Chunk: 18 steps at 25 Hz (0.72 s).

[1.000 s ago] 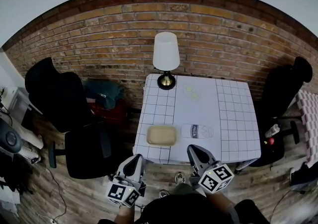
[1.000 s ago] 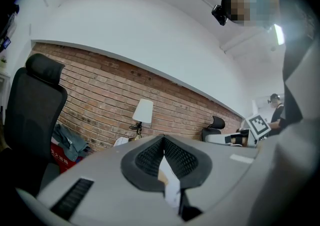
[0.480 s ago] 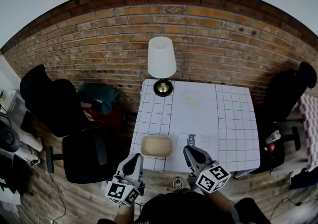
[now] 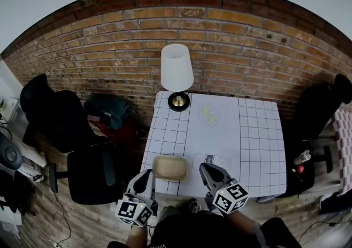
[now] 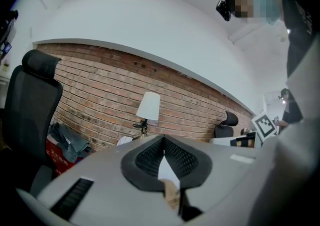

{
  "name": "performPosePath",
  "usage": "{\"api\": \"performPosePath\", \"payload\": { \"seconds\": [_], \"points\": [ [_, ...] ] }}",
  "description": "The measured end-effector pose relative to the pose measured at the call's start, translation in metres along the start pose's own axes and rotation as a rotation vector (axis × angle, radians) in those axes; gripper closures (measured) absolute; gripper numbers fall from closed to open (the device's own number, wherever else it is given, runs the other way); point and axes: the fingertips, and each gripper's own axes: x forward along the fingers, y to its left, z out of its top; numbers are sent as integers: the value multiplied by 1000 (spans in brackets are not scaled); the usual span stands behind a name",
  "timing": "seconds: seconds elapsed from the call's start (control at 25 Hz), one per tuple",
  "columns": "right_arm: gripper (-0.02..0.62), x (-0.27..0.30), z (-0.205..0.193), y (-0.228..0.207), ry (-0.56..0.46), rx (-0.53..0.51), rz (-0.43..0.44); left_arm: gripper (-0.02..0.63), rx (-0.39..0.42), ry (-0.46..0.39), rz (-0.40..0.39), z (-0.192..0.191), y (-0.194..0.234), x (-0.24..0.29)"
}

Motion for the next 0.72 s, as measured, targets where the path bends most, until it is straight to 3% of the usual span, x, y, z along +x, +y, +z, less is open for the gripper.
{"api": "performPosePath", "payload": {
  "seconds": [0.72],
  "points": [
    [592,35,-36,-10,-32,50,-211,597,40,158,-155,-27,62,43]
  ]
}}
